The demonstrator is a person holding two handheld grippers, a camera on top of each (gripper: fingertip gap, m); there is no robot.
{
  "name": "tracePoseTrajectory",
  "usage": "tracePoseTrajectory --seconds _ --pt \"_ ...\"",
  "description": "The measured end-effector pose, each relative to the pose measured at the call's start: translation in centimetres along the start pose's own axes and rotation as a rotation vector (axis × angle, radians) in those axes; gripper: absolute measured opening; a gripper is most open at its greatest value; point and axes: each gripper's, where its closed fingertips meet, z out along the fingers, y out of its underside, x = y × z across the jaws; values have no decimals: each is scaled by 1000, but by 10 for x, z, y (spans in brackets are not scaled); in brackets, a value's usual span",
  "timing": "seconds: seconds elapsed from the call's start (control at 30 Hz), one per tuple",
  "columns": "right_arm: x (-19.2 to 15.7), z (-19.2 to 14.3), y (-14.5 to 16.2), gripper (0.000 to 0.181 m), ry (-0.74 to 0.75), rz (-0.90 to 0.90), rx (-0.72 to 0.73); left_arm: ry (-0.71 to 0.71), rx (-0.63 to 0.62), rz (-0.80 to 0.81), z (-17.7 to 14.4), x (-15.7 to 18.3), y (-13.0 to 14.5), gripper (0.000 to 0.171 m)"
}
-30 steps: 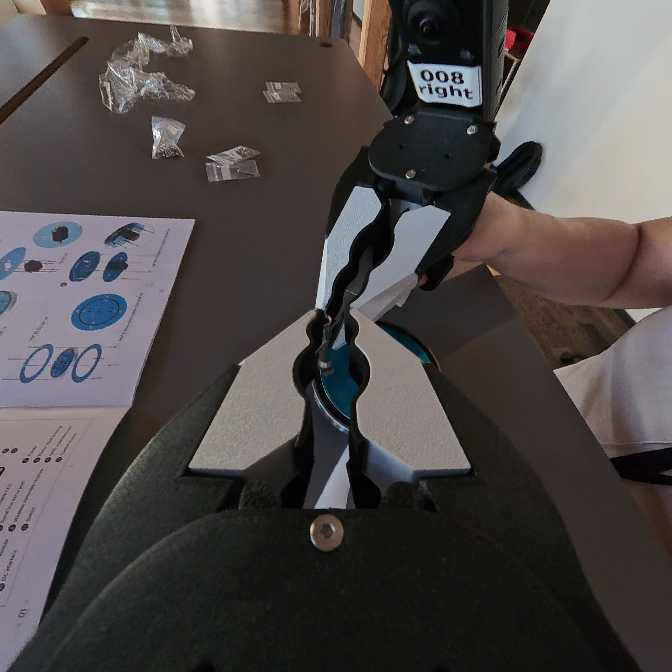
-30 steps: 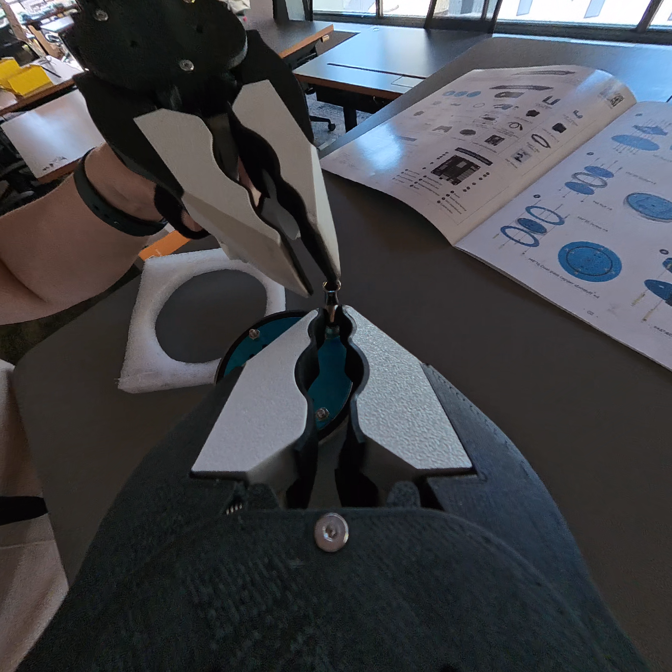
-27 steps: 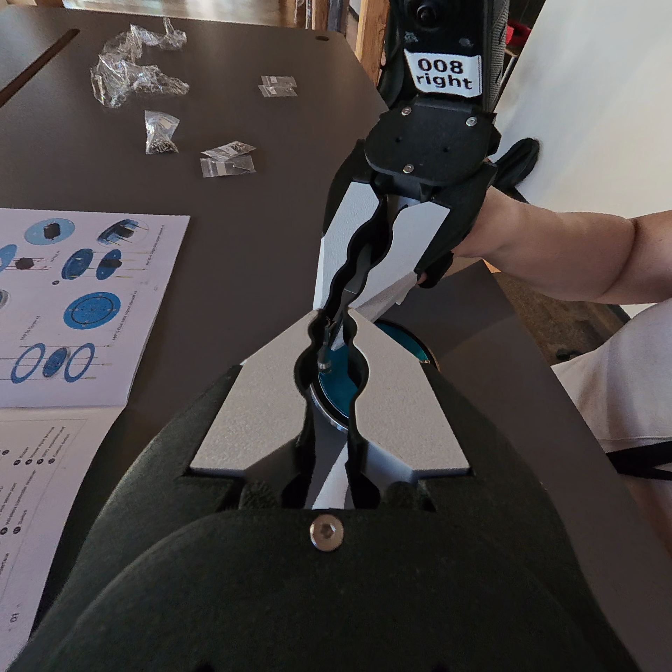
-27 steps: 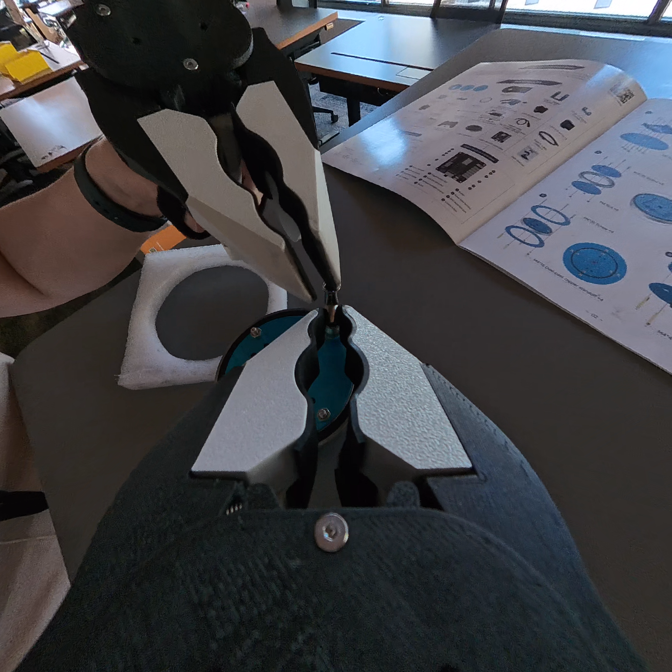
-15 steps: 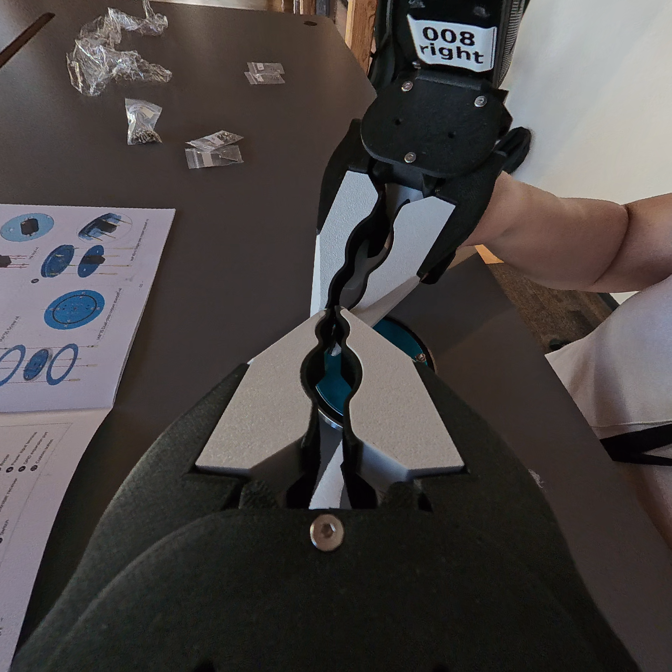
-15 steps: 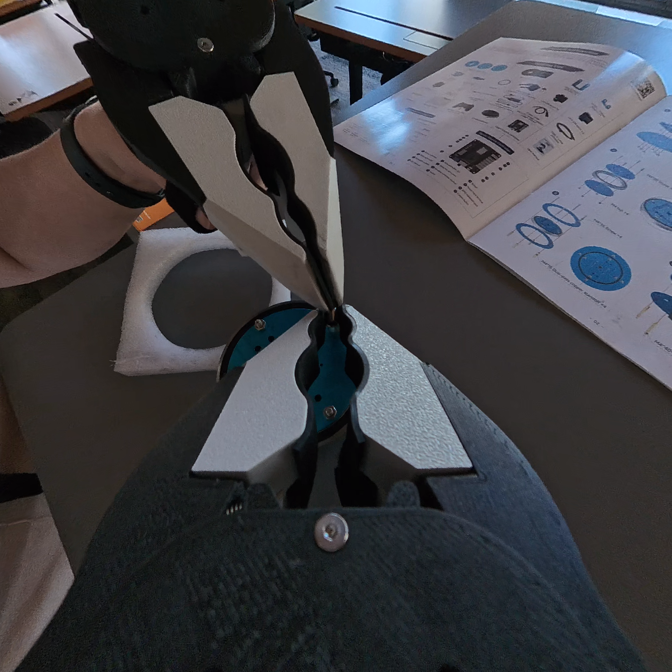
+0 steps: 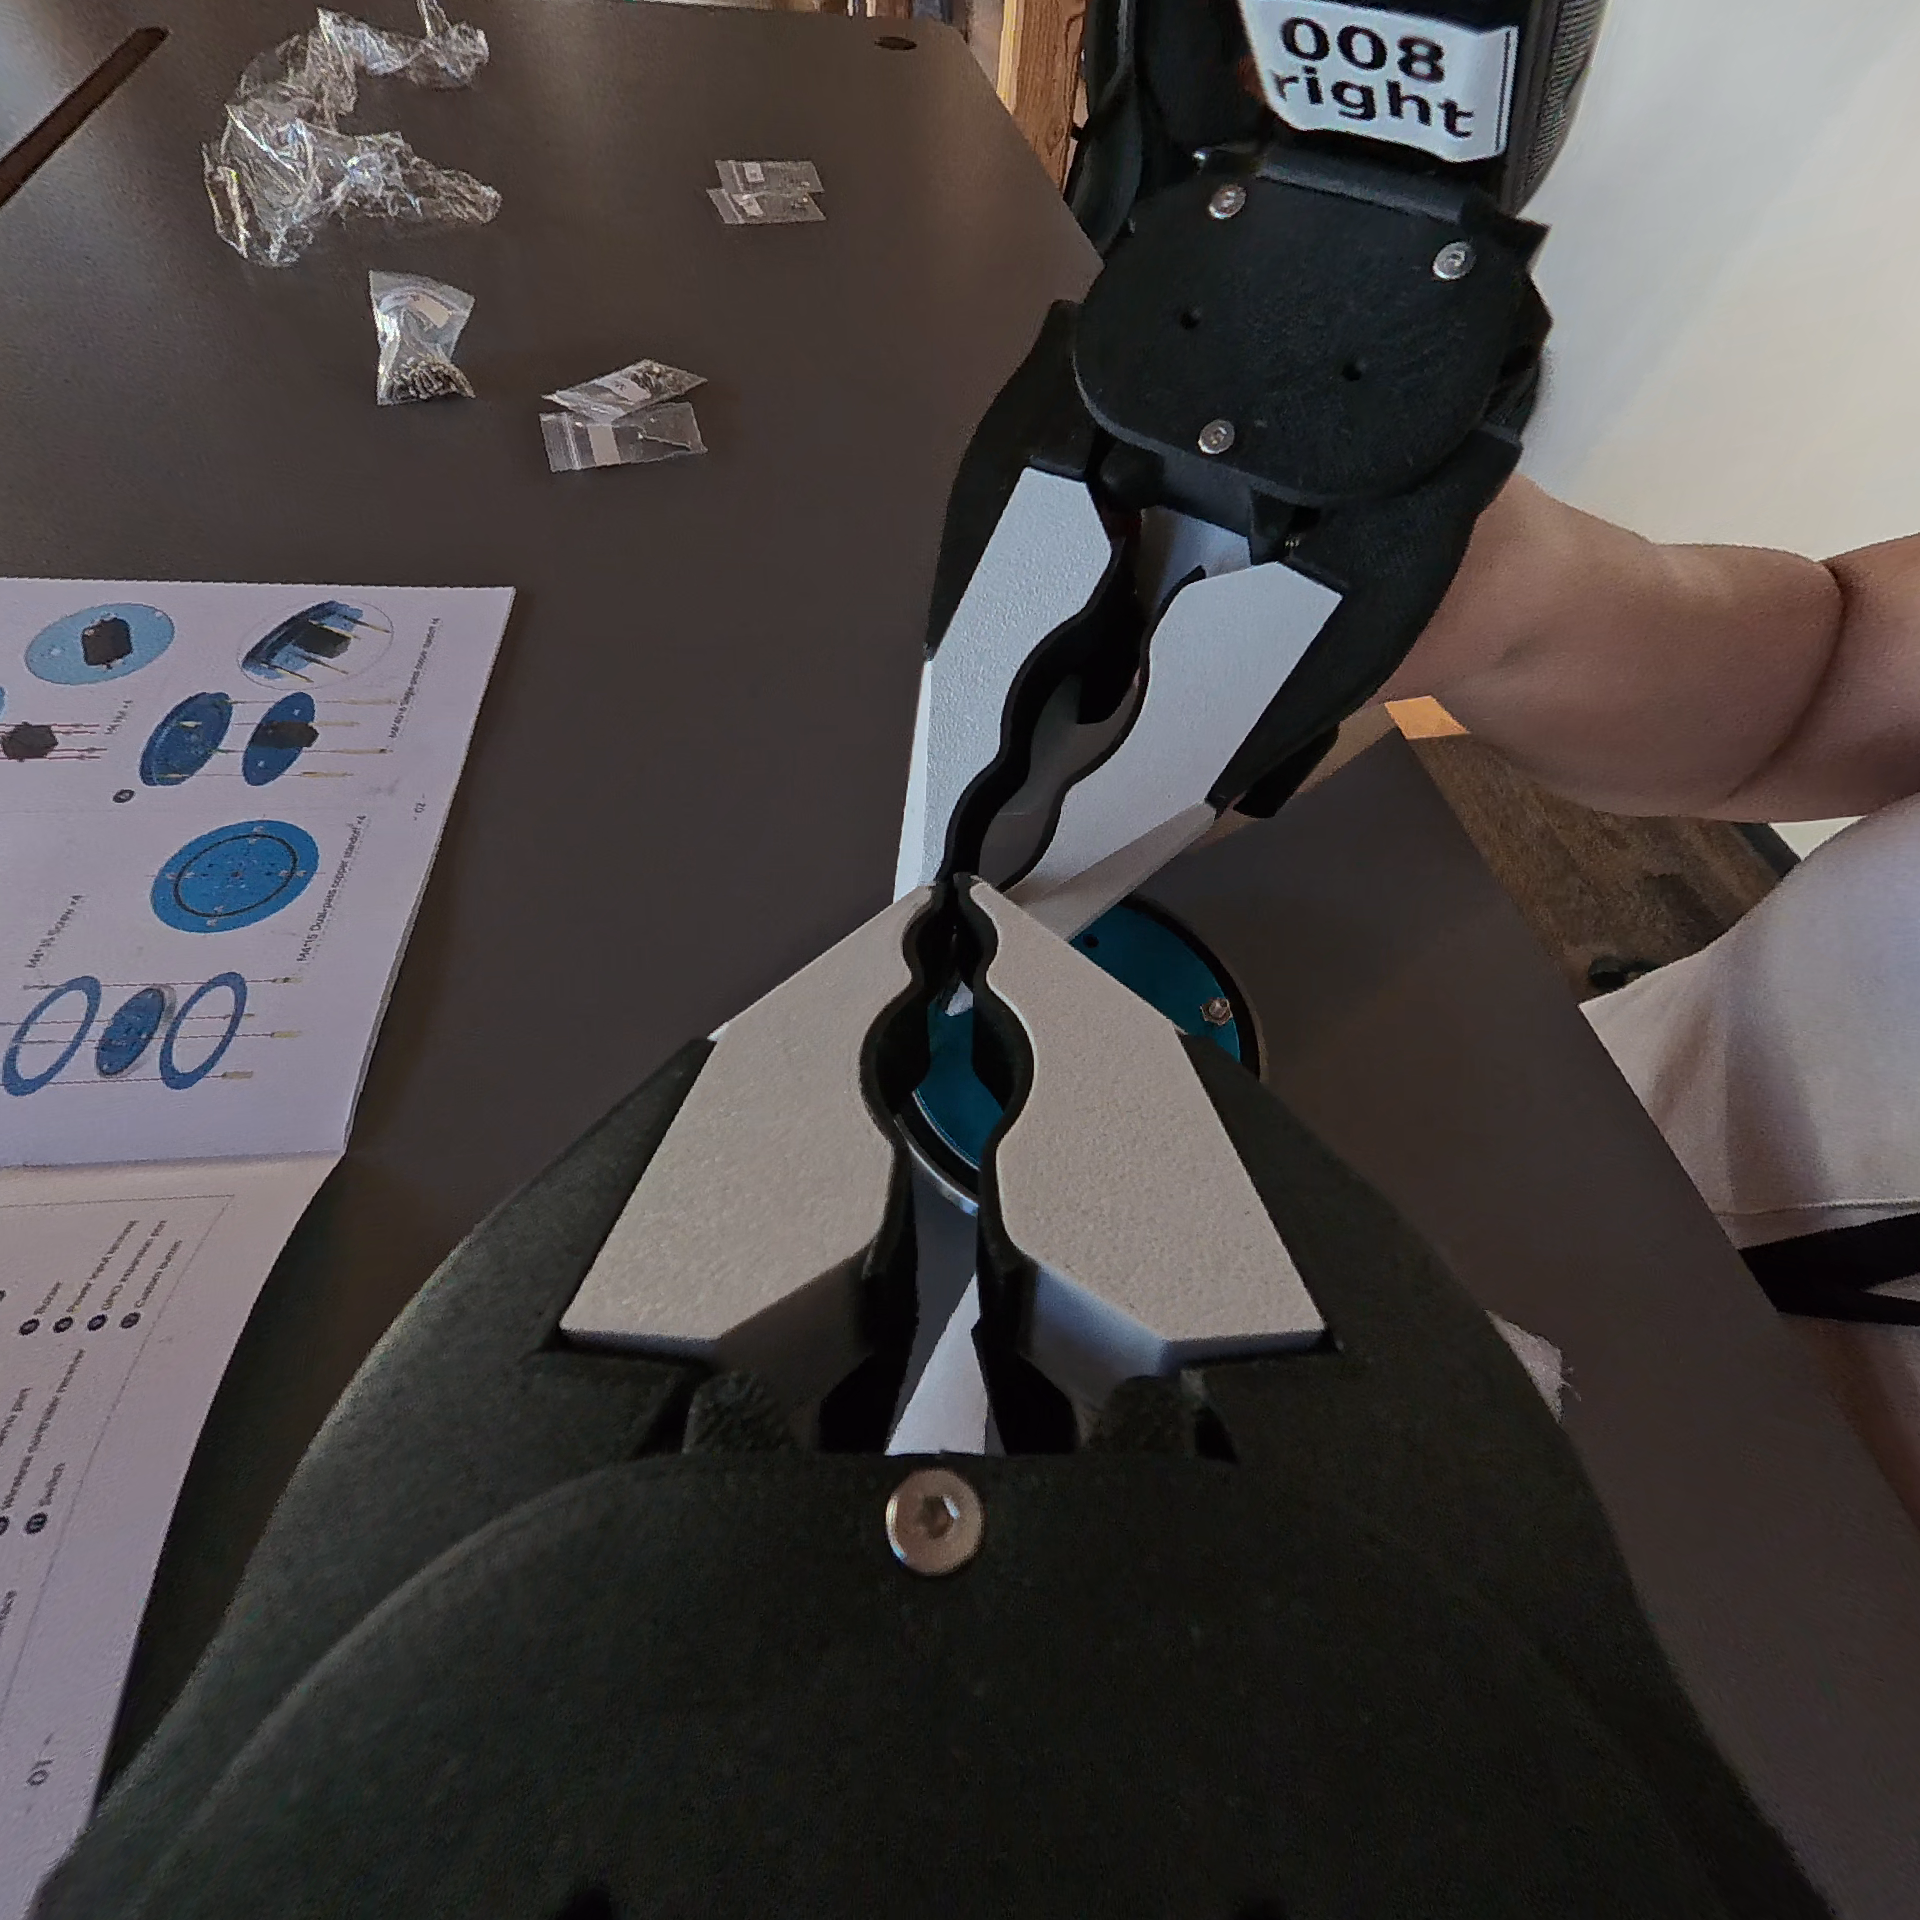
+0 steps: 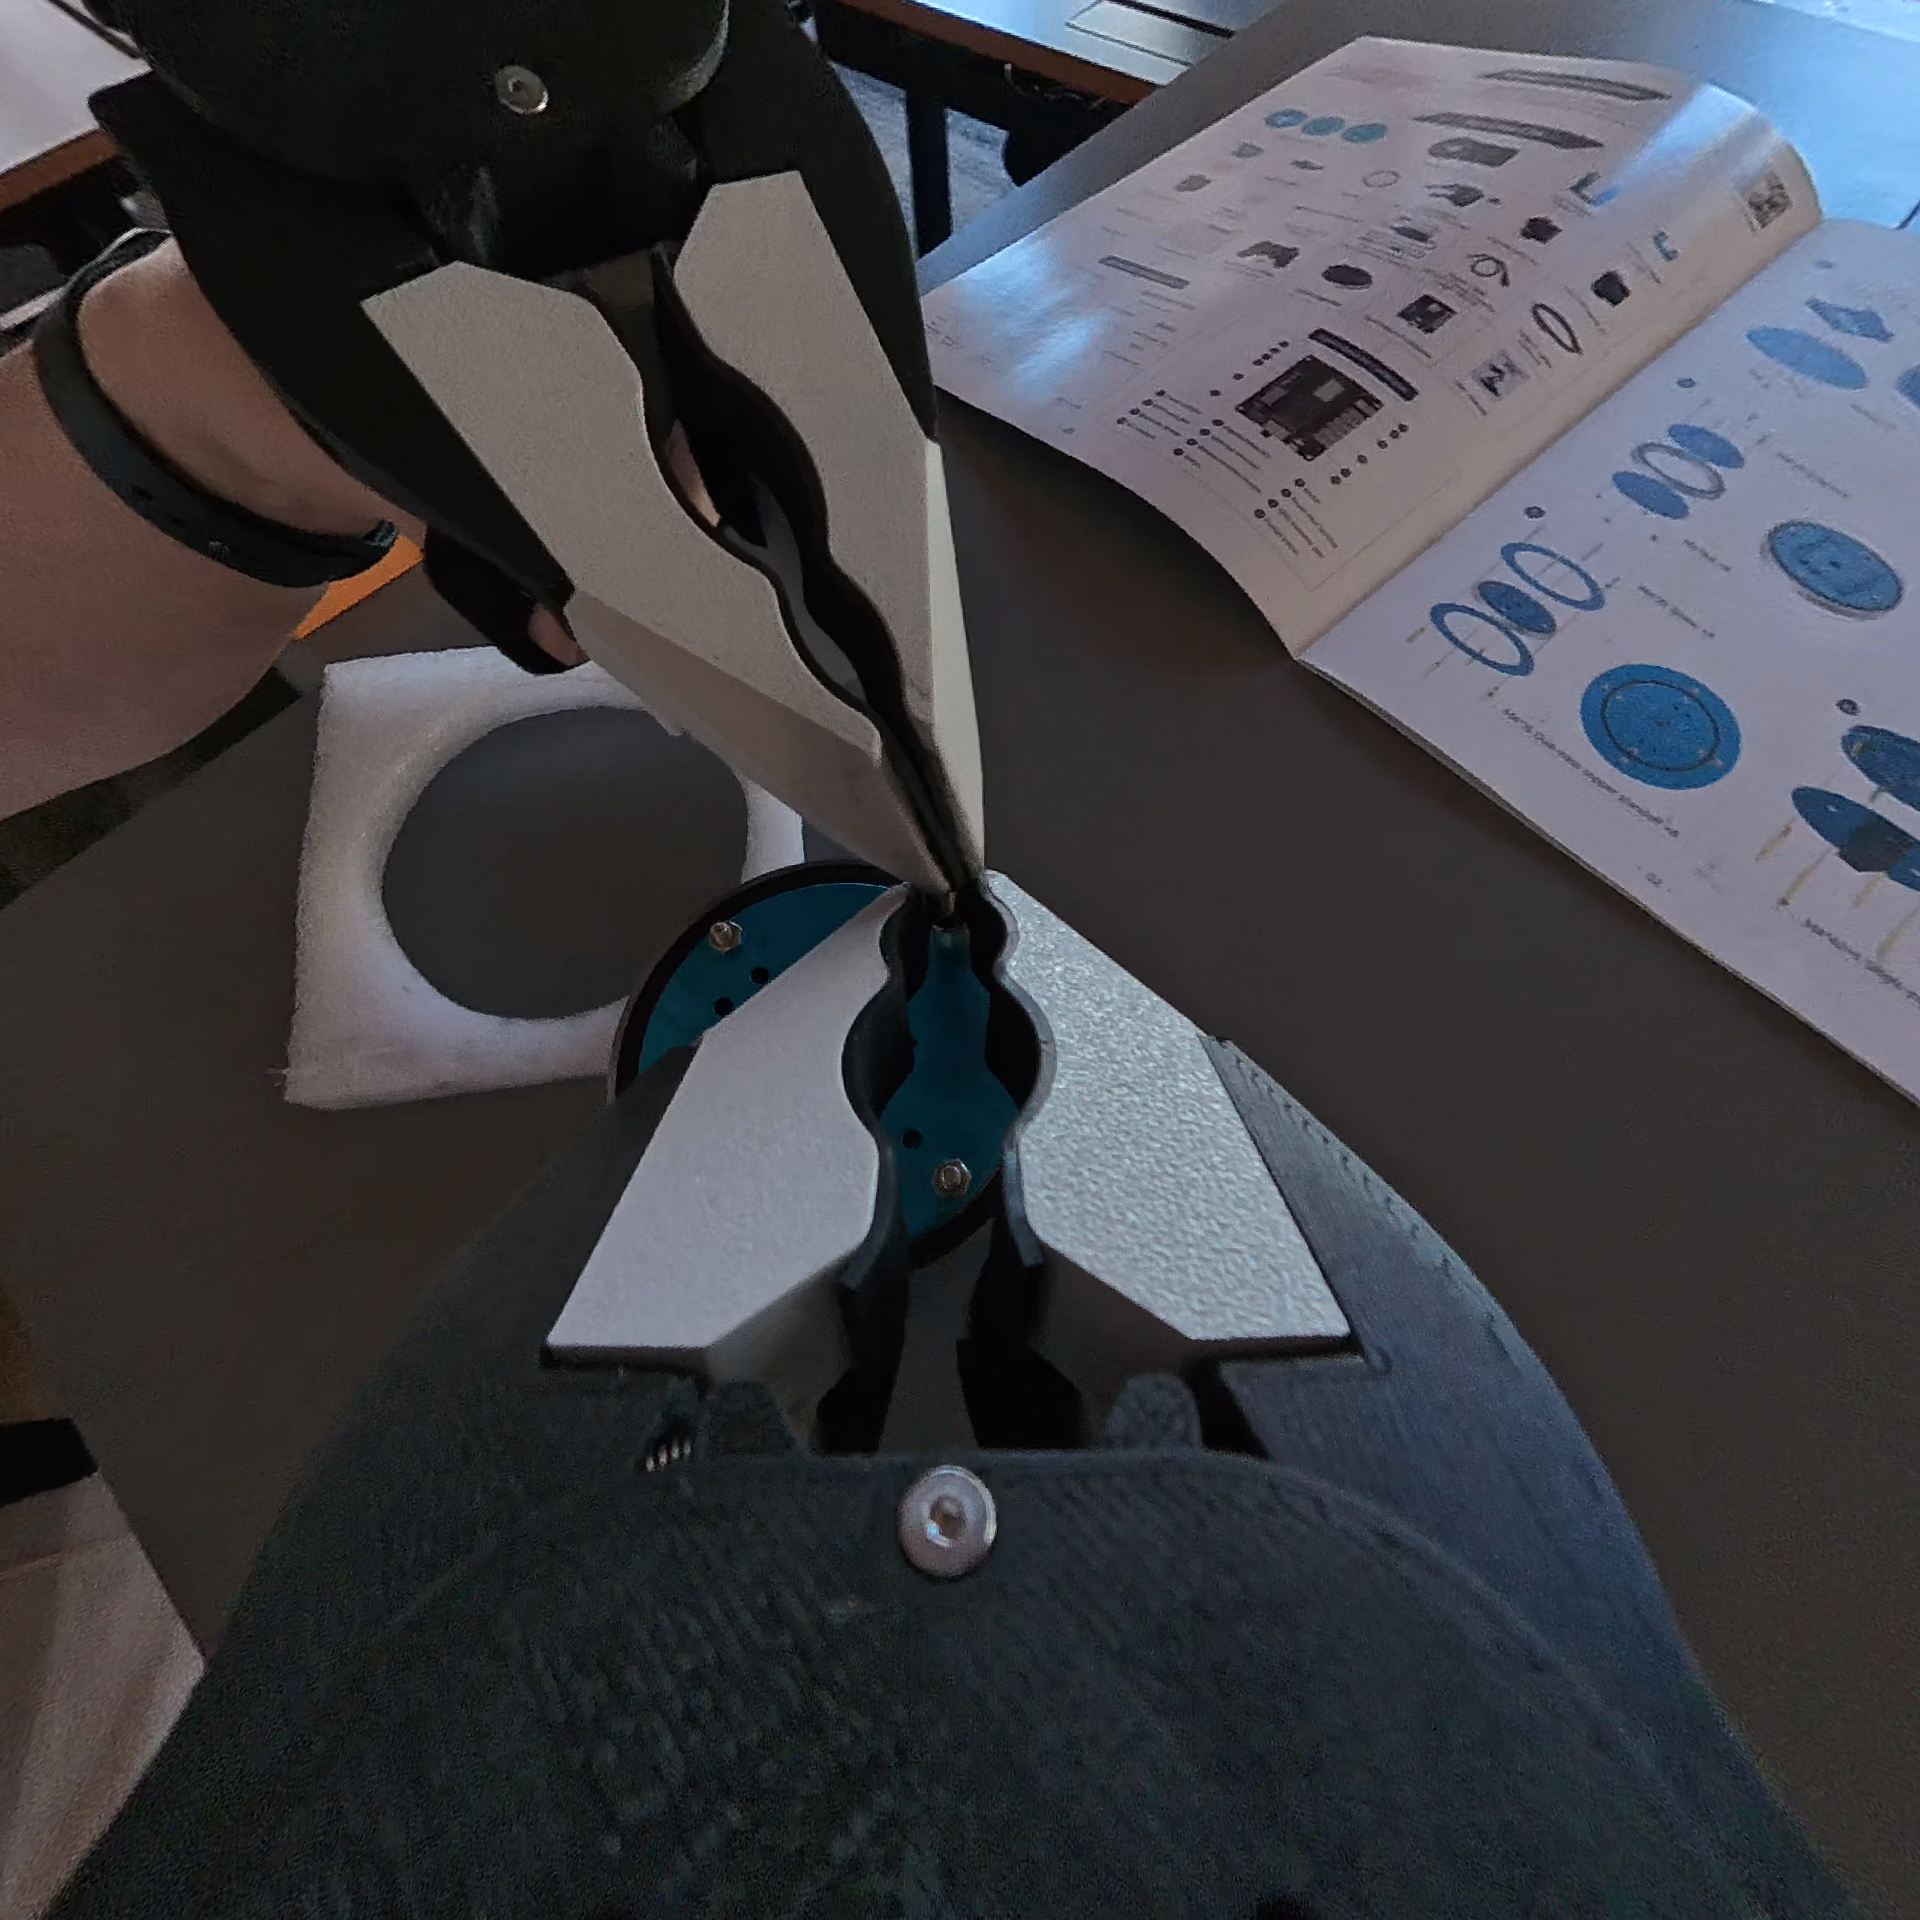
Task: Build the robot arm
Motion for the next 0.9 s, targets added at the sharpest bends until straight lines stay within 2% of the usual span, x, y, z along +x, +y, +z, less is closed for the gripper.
tracePoseTrajectory --seconds 0.17,0.37,0.5,0.73,0.9 --pt "1 2 0 7 49 98 0 -6 -4 0 -2 -4 1 0" --pt "3 -1 3 7 169 104 31 23 -13 41 -1 1 -1 1" --pt "8 0 9 6 175 177 37 33 -50 36 -2 -2 6 1" --pt "4 1 9 6 131 151 23 105 -16 -30 -5 -5 11 9" --pt "5 2 7 6 164 -2 -80 147 27 -31 -10 -5 6 16"
